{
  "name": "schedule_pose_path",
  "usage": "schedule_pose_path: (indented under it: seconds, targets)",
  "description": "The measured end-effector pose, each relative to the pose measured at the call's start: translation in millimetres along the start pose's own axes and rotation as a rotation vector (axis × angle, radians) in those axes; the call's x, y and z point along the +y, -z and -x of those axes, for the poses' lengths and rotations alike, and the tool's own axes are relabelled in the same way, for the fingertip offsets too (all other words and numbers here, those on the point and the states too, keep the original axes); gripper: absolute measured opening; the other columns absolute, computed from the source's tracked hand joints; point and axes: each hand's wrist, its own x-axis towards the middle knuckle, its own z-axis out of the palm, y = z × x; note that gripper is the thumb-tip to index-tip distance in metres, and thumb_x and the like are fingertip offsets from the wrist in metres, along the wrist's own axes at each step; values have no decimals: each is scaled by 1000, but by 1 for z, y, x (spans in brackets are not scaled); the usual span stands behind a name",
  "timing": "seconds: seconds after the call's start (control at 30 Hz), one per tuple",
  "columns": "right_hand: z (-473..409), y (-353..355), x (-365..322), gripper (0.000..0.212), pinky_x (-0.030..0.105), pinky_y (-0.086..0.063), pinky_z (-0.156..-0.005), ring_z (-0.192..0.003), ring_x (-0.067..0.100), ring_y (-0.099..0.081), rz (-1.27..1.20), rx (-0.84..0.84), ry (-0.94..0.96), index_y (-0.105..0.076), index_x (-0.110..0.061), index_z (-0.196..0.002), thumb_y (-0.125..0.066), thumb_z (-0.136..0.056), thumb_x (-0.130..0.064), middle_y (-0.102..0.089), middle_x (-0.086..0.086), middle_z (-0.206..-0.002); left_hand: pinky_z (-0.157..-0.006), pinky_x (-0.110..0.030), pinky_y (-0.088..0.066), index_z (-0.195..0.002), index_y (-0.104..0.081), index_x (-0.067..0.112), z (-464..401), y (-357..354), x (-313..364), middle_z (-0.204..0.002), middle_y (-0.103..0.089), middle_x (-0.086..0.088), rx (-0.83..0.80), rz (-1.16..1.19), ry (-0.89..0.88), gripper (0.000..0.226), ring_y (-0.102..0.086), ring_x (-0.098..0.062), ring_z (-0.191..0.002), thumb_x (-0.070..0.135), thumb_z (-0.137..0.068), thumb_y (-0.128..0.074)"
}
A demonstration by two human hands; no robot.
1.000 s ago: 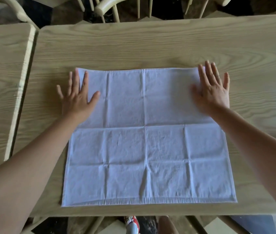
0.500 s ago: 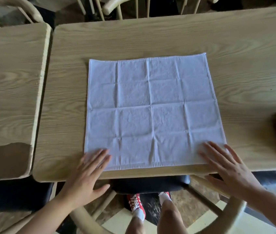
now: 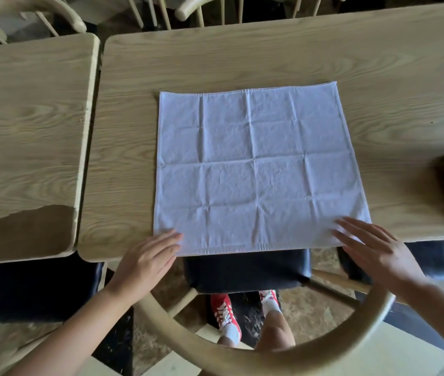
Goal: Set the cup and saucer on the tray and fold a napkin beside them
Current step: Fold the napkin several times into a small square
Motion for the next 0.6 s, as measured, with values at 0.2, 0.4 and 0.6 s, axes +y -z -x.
schedule_pose_path:
  seconds: [0.2, 0.4, 0.6]
  targets:
    - [6, 0, -2, 27, 37, -48, -89, -116, 26, -57, 2, -4, -20, -68, -7, -109, -51, -89, -15, -62, 9, -122, -102, -19, -40, -89, -72, 6, 0, 4, -2, -111, -69, -4, -38, 106, 99, 26, -62, -12, -108, 20, -88, -51]
    - [4, 9, -4, 25, 27, -47, -91, -109, 23, -61, 0, -34, -25, -70, -4, -101, -51, -87, -10, -66, 9, -116, -82, -19, -53, -87, -68, 11, -1, 12, -2, -115, -67, 0, -103, 161, 154, 29, -60, -7, -109, 25, -91, -43]
    - [-20, 30, -11, 9, 19, -54, -62, -68, 12, -71, -150, -166, -327, -75, -12, -83, -69, -77, -8, -75, 1, -82, -49, -15, -50, -91, -58, 23, -12, 38, -1, -74, -70, 5, -338, 198, 346, 27, -63, 1, -58, 39, -95, -37]
